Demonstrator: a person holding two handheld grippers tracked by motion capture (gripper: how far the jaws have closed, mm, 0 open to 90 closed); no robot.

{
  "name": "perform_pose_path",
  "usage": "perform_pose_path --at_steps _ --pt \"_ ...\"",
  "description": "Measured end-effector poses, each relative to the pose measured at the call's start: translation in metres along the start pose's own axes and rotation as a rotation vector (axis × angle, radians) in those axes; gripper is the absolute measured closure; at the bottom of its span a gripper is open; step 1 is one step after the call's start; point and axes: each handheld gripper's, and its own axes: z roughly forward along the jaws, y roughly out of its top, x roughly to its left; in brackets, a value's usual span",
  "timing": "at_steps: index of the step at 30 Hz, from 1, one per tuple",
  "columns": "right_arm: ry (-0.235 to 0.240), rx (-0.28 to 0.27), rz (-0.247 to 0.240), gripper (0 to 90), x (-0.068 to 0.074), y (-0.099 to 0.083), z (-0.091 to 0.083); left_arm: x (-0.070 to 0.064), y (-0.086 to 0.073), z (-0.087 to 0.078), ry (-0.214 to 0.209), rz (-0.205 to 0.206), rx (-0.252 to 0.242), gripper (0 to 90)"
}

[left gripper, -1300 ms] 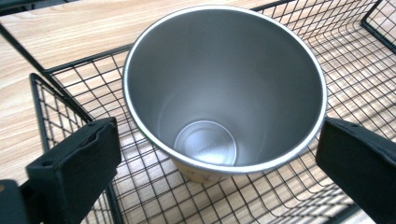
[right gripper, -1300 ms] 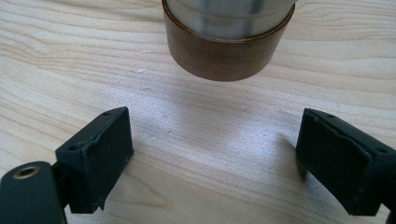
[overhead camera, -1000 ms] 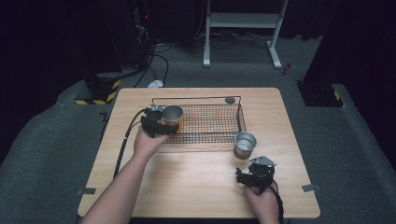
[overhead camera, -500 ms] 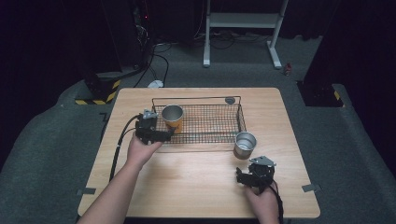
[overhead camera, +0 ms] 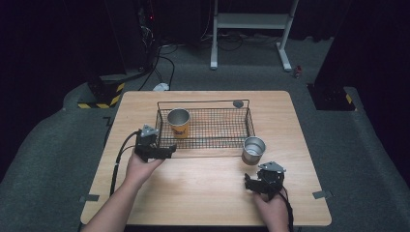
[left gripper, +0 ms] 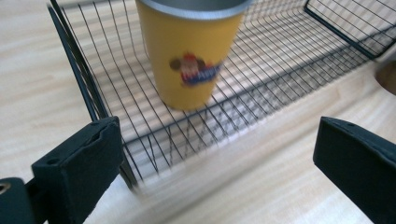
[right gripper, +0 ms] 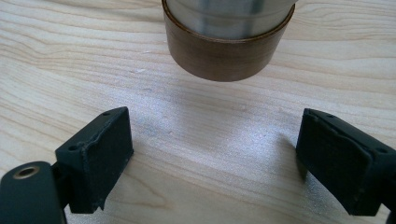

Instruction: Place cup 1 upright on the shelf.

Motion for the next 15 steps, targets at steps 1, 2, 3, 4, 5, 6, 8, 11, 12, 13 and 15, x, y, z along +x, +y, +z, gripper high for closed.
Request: perform_pose_path --at_steps 1,2,3,4,5,6,8,11,12,13,15 --pt "0.000 0.001 0.000 10.5 0.000 0.000 0.000 0.000 -0.004 -0.001 -0.007 -0.001 0.003 2.6" --pt "0.000 0.001 0.000 10.5 0.000 0.000 0.000 -0.001 -0.009 -0.002 -0.011 -0.001 0.004 2.7" --pt "0.000 0.001 0.001 10.5 0.000 0.000 0.000 -0.002 -0.013 -0.003 -0.015 0.001 0.009 2.9" --pt "0.000 0.001 0.001 10.5 0.000 0.000 0.000 -0.003 -0.018 -0.003 -0.015 0.004 0.014 2.9" --pt "0.000 0.001 0.001 10.5 0.000 0.000 0.000 -0.004 -0.022 -0.004 -0.019 0.004 0.020 2.9" --pt "0.000 0.001 0.001 10.5 0.000 0.000 0.000 -0.004 -0.026 -0.004 -0.025 0.003 0.024 3.0" --pt "0.000 0.001 0.001 10.4 0.000 0.000 0.000 -0.007 -0.035 -0.005 -0.042 -0.009 0.030 3.7" --pt "0.000 0.001 0.001 10.5 0.000 0.000 0.000 -0.012 -0.047 -0.007 -0.062 -0.001 0.046 4.4" --pt "0.000 0.001 0.001 10.5 0.000 0.000 0.000 -0.014 -0.052 -0.008 -0.075 -0.009 0.051 4.6" --pt "0.000 0.001 0.001 10.5 0.000 0.000 0.000 -0.017 -0.056 -0.009 -0.086 -0.008 0.054 4.8" --pt "0.000 0.001 0.001 10.5 0.000 0.000 0.000 -0.022 -0.066 -0.009 -0.101 -0.004 0.062 5.1"
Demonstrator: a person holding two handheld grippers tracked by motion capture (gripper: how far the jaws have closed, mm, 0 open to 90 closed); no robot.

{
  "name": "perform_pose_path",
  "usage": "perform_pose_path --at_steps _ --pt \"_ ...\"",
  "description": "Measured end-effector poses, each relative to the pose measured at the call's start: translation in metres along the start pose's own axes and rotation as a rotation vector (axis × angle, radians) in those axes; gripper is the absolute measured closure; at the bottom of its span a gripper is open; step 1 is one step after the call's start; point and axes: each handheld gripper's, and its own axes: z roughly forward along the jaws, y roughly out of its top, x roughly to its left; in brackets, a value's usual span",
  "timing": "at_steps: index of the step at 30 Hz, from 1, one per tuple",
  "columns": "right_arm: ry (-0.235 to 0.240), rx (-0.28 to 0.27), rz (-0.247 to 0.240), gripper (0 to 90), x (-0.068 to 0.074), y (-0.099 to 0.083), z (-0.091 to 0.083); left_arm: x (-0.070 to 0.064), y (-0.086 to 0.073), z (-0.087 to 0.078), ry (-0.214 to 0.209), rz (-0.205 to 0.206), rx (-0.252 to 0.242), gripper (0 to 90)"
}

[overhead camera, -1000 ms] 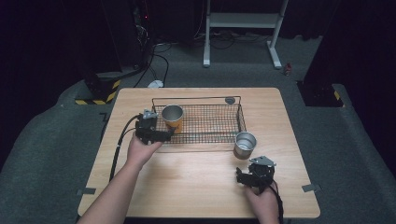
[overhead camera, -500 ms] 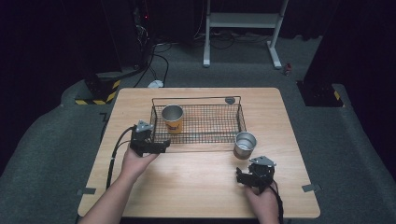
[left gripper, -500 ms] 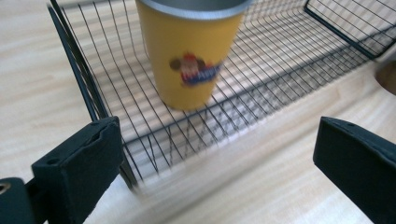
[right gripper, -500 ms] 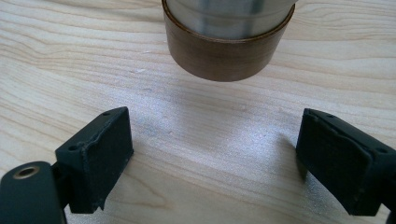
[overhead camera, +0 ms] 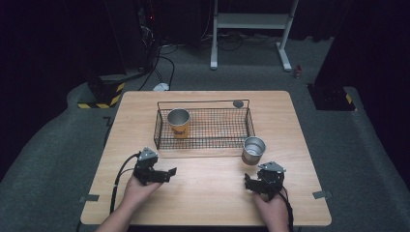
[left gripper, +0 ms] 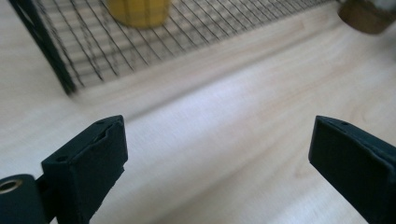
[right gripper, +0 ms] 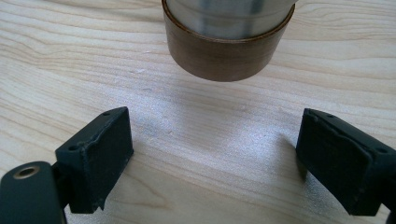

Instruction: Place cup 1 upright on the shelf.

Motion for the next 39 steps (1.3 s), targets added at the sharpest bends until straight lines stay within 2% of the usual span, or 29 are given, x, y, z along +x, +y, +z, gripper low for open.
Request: perform_pose_path --at_steps 3,4,7,8,9,10,12,14,15,17,19,21,23,24,25,26,29,30,33,36,38,39 --pt "0.012 0.000 -0.015 10.5 0.000 0.000 0.000 -0.010 -0.017 0.003 -0.038 -0.001 0.021 5.9" --pt "0.019 0.002 -0.017 10.5 0.001 -0.001 -0.001 -0.010 -0.017 0.003 -0.038 -0.001 0.021 6.0" --pt "0.033 -0.001 -0.040 10.5 0.001 -0.001 -0.001 -0.013 -0.024 0.004 -0.077 -0.015 0.018 6.6" --pt "0.053 0.003 -0.057 10.7 0.002 -0.001 -0.002 -0.016 -0.025 0.001 -0.115 -0.031 -0.002 6.6" --pt "0.060 0.007 -0.061 11.8 0.002 -0.001 -0.002 -0.016 -0.025 0.001 -0.115 -0.031 -0.002 7.0" --pt "0.060 0.007 -0.061 11.8 0.002 -0.001 -0.002 -0.016 -0.024 0.000 -0.148 -0.041 -0.024 7.0" --pt "0.077 0.004 -0.077 14.0 0.003 -0.002 -0.004 -0.019 -0.023 -0.005 -0.188 -0.026 -0.074 8.2" --pt "0.098 0.005 -0.085 18.2 0.003 -0.002 -0.005 -0.020 -0.021 -0.011 -0.255 -0.037 -0.130 9.2" --pt "0.120 0.004 -0.074 19.9 0.003 -0.002 -0.006 -0.020 -0.020 -0.014 -0.287 -0.031 -0.160 9.4" --pt "0.170 -0.002 -0.054 22.6 0.002 -0.001 -0.009 -0.021 -0.018 -0.019 -0.342 -0.057 -0.198 11.3" --pt "0.207 -0.017 -0.035 23.4 0.003 -0.001 -0.012 -0.022 -0.016 -0.024 -0.352 -0.058 -0.214 11.5" --pt "0.223 -0.043 -0.036 24.6 0.005 0.000 -0.016 -0.020 -0.015 -0.027 -0.405 -0.087 -0.234 11.5" --pt "0.254 -0.072 -0.042 24.8 0.007 0.001 -0.019 -0.018 -0.014 -0.031 -0.441 -0.097 -0.268 11.8" --pt "0.280 -0.106 -0.037 25.0 0.011 0.002 -0.024 -0.017 -0.013 -0.033 -0.445 -0.101 -0.284 12.1" --pt "0.280 -0.106 -0.037 25.0 0.011 0.002 -0.024 -0.016 -0.013 -0.036 -0.453 -0.098 -0.301 12.1" --pt "0.302 -0.148 -0.039 25.3 0.014 0.004 -0.030 -0.015 -0.012 -0.038 -0.463 -0.103 -0.322 12.1" --pt "0.325 -0.180 -0.046 25.8 0.016 0.005 -0.035 -0.012 -0.011 -0.045 -0.472 -0.115 -0.369 12.4" --pt "0.336 -0.214 -0.053 26.6 0.018 0.007 -0.041 -0.011 -0.010 -0.048 -0.466 -0.110 -0.378 12.6" --pt "0.355 -0.243 -0.048 27.0 0.019 0.008 -0.046 -0.007 -0.009 -0.053 -0.479 -0.120 -0.409 12.8" --pt "0.385 -0.289 -0.041 27.9 0.018 0.010 -0.053 -0.003 -0.009 -0.057 -0.527 -0.150 -0.438 12.9" --pt "0.408 -0.330 -0.033 28.6 0.016 0.010 -0.059 -0.001 -0.009 -0.060 -0.523 -0.147 -0.450 13.5" --pt "0.408 -0.330 -0.033 28.6 0.016 0.010 -0.059 -0.001 -0.009 -0.060 -0.523 -0.147 -0.450 13.6"
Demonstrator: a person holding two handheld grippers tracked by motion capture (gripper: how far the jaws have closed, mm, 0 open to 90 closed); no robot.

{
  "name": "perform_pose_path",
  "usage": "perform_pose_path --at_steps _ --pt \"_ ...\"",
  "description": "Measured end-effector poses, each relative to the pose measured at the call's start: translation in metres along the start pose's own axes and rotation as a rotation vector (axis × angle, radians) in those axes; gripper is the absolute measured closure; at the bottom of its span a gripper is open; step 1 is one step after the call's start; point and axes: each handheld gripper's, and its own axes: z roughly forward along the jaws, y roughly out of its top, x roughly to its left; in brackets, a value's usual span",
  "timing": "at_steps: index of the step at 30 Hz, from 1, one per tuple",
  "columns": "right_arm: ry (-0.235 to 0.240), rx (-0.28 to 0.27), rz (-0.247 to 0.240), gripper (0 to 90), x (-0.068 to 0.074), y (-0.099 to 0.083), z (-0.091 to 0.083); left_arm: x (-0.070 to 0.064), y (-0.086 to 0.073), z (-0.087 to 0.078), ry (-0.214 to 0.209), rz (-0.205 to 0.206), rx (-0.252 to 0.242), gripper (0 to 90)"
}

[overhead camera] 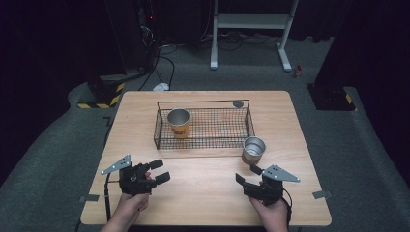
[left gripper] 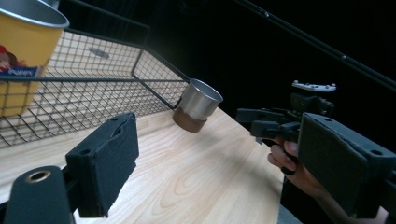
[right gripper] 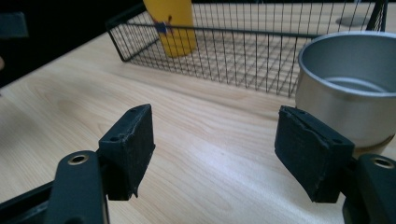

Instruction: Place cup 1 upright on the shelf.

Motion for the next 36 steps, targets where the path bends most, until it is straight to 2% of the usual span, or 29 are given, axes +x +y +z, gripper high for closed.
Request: perform_pose_path --at_steps 3,6,8,9,15,17,20,27,32,33,35,36 --pt "0.004 -0.046 -0.007 28.9 0.001 0.003 -0.006 0.001 0.000 -0.001 0.011 0.004 -0.001 14.0" --pt "-0.002 -0.061 -0.009 28.9 0.001 0.004 -0.008 0.004 0.000 -0.002 0.027 0.006 0.000 14.1" --pt "-0.014 -0.077 -0.008 28.3 0.000 0.005 -0.010 0.006 -0.001 -0.003 0.041 0.005 -0.003 14.1" --pt "-0.039 -0.084 -0.010 27.6 -0.001 0.006 -0.012 0.007 -0.001 -0.004 0.050 0.010 -0.003 14.2" --pt "-0.071 -0.101 0.008 25.8 -0.011 0.006 -0.016 0.013 -0.002 -0.008 0.090 0.022 0.004 14.2" --pt "-0.071 -0.103 0.010 25.6 -0.012 0.006 -0.017 0.013 -0.001 -0.010 0.092 0.018 -0.003 14.2" --pt "-0.083 -0.102 0.013 24.7 -0.014 0.006 -0.019 0.013 -0.001 -0.011 0.115 0.035 -0.002 14.4" --pt "-0.133 -0.092 -0.022 19.8 -0.019 0.003 -0.020 0.017 0.000 -0.014 0.161 0.055 0.010 14.4" --pt "-0.186 -0.087 -0.035 14.3 -0.026 -0.001 -0.020 0.019 -0.002 -0.013 0.180 0.060 0.023 14.4" --pt "-0.209 -0.078 -0.034 13.1 -0.030 -0.002 -0.019 0.020 -0.002 -0.013 0.179 0.055 0.027 14.4" --pt "-0.216 -0.072 -0.033 12.6 -0.032 -0.002 -0.018 0.020 -0.003 -0.012 0.182 0.057 0.030 14.4" --pt "-0.236 -0.063 -0.037 9.7 -0.034 -0.003 -0.016 0.021 -0.003 -0.012 0.181 0.054 0.029 14.4"
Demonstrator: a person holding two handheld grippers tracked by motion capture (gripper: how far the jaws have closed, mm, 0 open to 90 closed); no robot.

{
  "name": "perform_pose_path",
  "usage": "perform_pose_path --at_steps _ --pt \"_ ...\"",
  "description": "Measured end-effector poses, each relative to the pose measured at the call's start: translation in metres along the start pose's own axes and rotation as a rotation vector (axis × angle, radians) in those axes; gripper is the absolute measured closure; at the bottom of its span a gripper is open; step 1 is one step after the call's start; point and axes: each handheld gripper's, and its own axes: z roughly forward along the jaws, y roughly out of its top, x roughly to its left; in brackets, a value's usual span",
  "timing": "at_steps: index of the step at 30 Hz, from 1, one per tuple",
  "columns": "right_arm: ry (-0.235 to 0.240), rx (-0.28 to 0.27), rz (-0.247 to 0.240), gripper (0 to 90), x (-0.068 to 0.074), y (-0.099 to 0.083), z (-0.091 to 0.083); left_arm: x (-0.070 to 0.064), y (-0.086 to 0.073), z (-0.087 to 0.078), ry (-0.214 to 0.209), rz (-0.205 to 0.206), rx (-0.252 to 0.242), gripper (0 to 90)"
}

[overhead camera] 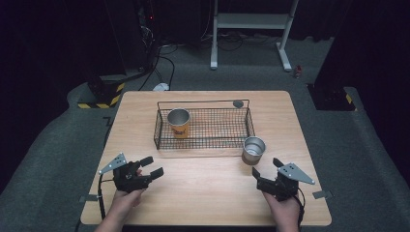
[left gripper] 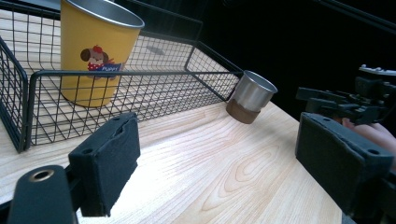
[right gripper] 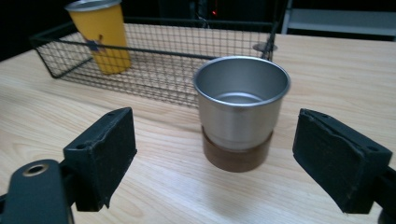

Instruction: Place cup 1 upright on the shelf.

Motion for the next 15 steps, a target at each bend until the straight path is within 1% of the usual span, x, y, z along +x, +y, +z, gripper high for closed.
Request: perform_pose_path --at_steps 1,2,4,6,8,10,11,12,13,15 --pt "0.000 0.000 0.000 9.7 0.000 0.000 0.000 0.000 0.000 0.000 0.001 -0.002 0.001 14.4" --pt "-0.010 -0.004 -0.005 8.9 -0.001 -0.001 0.001 0.001 -0.001 0.000 0.002 0.000 0.003 14.4" --pt "-0.023 -0.012 -0.023 8.6 -0.001 -0.003 0.004 0.001 -0.002 0.000 0.008 -0.005 0.007 14.4" --pt "-0.028 -0.008 -0.032 8.6 -0.002 -0.004 0.007 0.002 -0.003 0.001 0.021 0.002 0.012 14.4" --pt "-0.032 -0.002 -0.035 8.6 -0.002 -0.003 0.010 0.003 -0.003 0.002 0.024 0.003 0.020 14.5" --pt "-0.046 0.003 -0.045 8.7 -0.002 -0.003 0.013 0.004 -0.004 0.003 0.036 0.006 0.021 14.4" --pt "-0.061 0.016 -0.054 8.6 -0.004 -0.001 0.016 0.005 -0.004 0.003 0.041 0.011 0.024 14.5" --pt "-0.061 0.016 -0.054 8.6 -0.004 -0.001 0.016 0.006 -0.003 0.003 0.043 0.013 0.028 14.5" --pt "-0.075 0.032 -0.066 8.6 -0.006 0.002 0.020 0.007 -0.003 0.003 0.045 0.012 0.027 14.4" --pt "-0.076 0.039 -0.059 8.6 -0.008 0.003 0.022 0.008 -0.003 0.003 0.050 0.011 0.027 14.4"
